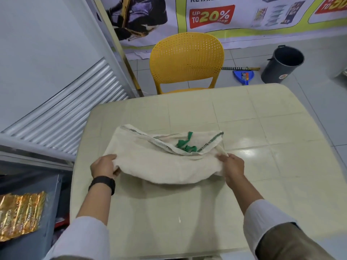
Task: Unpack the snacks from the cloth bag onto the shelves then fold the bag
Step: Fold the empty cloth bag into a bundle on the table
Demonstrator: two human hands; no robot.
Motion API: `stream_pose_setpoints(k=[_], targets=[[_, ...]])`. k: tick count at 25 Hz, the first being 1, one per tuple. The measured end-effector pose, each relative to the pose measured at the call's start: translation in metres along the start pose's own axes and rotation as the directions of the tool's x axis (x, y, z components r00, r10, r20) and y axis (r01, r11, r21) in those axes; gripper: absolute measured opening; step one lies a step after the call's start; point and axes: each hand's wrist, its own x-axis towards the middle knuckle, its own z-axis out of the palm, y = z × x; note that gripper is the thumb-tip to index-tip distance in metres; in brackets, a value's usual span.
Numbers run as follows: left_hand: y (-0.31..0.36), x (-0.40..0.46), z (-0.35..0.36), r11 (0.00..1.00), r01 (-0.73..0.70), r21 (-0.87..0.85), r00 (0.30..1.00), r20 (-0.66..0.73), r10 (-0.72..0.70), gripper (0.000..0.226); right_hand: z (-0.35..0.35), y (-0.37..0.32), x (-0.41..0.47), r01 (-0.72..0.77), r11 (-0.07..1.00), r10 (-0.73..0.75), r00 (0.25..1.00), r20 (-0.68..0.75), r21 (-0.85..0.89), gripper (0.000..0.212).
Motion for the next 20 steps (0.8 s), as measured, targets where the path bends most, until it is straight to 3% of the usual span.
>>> stream_pose_setpoints(k=[2,6,7,8,10,12,14,17,20], targets=[[-0.004,0.005,-0.008,0.988,0.128,0.085,0.991,0.021,-0.13,0.01,-0.009,-0.002,-0.004,0.019,0.997,-0.022,0.999,-0.036,-0.069,0.01],[-0.032,0.011,-0.031,0.957,0.231,0.175,0.97,0.038,-0.241,0.011,-0.024,0.004,-0.02,0.008,0.994,-0.011,0.999,-0.032,-0.111,0.016],[-0.042,0.008,-0.039,0.943,0.261,0.208,0.96,0.043,-0.275,0.011,-0.027,0.007,-0.025,0.013,0.974,-0.023,0.999,-0.043,-0.224,0.025],[-0.049,0.008,-0.045,0.935,0.255,0.245,0.96,0.053,-0.276,0.011,-0.027,0.01,-0.03,0.06,0.918,-0.091,0.994,-0.062,-0.392,0.035],[-0.061,0.013,-0.052,0.918,0.115,0.38,0.987,0.063,-0.15,0.011,-0.02,0.014,-0.039,0.25,0.661,-0.363,0.932,-0.009,-0.707,0.048],[-0.07,0.014,-0.056,0.842,-0.007,0.539,0.996,0.077,-0.041,0.021,-0.003,0.018,-0.048,0.472,0.301,-0.544,0.799,0.258,-0.828,0.046],[-0.08,0.017,-0.062,0.811,-0.042,0.584,0.995,0.099,-0.02,0.029,0.02,0.024,-0.05,0.581,0.021,-0.485,0.718,0.5,-0.814,0.043],[-0.091,0.021,-0.065,0.842,-0.037,0.538,0.991,0.126,-0.036,0.015,0.047,0.021,-0.042,0.583,-0.124,-0.424,0.7,0.574,-0.803,0.029],[-0.1,0.025,-0.067,0.901,0.03,0.433,0.985,0.142,-0.101,0.01,0.069,0.004,-0.029,0.653,-0.058,-0.634,0.56,0.533,-0.755,0.018]])
